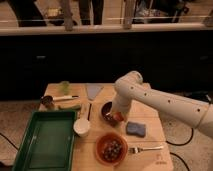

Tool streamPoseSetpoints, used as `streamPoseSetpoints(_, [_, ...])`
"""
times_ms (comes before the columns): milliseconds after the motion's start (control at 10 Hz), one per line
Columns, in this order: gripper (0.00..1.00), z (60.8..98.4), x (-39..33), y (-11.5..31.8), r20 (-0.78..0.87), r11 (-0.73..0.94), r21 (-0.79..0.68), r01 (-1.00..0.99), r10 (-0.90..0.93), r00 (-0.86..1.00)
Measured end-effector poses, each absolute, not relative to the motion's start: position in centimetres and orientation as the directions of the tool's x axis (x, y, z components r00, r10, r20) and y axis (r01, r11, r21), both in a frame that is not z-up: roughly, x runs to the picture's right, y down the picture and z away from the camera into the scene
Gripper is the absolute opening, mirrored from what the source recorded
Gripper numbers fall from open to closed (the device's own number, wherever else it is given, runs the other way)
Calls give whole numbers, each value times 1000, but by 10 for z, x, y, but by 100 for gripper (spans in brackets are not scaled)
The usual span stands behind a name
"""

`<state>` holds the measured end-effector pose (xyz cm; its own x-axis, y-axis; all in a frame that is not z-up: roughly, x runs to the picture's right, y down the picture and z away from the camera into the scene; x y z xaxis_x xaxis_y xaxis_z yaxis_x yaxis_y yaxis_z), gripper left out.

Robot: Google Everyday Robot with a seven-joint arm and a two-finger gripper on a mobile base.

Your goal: Place apple in paper cup

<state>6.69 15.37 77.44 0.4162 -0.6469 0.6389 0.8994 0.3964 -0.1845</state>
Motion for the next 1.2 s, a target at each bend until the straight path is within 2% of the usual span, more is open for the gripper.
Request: streamPoseSetpoints(1200, [1,749,31,178,666,339,-160,927,-656,355])
